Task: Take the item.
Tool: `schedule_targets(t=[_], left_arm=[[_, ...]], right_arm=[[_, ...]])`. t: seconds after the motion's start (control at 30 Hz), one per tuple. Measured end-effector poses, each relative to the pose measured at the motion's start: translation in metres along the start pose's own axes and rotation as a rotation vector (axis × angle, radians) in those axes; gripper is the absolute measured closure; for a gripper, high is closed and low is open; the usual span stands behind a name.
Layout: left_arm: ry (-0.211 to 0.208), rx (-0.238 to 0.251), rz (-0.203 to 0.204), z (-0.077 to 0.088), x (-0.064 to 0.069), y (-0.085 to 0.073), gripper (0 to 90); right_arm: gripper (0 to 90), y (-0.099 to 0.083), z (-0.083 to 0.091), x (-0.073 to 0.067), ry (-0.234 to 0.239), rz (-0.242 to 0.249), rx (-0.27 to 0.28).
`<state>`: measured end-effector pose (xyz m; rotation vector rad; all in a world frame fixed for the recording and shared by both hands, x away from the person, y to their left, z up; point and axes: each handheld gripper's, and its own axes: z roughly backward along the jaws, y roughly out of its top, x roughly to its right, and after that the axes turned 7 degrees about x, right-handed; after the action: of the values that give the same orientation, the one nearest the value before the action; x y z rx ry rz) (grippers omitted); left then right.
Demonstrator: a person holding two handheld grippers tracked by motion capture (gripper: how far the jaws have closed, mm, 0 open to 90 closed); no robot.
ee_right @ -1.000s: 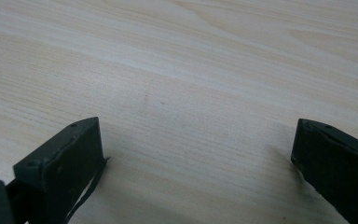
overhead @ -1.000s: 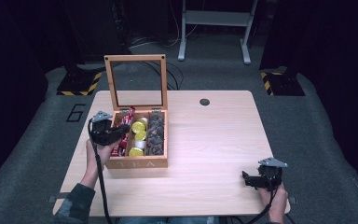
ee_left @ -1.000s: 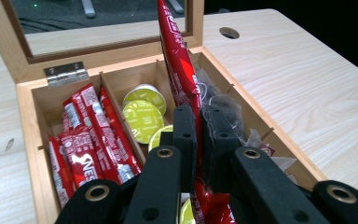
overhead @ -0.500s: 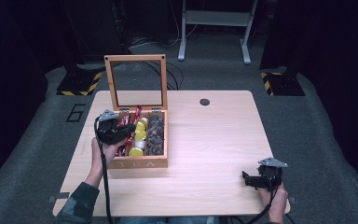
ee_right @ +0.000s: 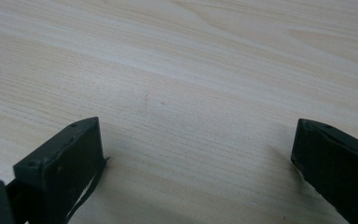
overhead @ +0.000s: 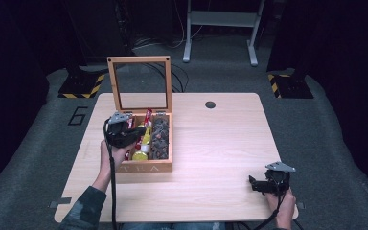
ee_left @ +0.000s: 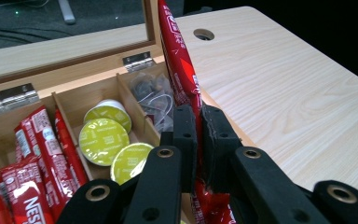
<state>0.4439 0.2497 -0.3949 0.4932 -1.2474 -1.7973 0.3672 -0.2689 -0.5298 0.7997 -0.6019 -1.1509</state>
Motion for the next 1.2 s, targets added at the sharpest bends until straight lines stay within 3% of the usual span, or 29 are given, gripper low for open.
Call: schedule_targets(t=[0.6, 1.2], left_arm=[[-0.03, -0.013, -0.043, -0.015, 0.018, 0.007, 84.6], [-0.073, -0.012, -0.057, -0.034, 0.04, 0.011, 84.5]], right_arm=[[1.5, 0.0, 0.0, 0.0, 0.0, 0.0, -0.001], [1.5, 0.0, 0.0, 0.0, 0.001, -0.001, -0.002]])
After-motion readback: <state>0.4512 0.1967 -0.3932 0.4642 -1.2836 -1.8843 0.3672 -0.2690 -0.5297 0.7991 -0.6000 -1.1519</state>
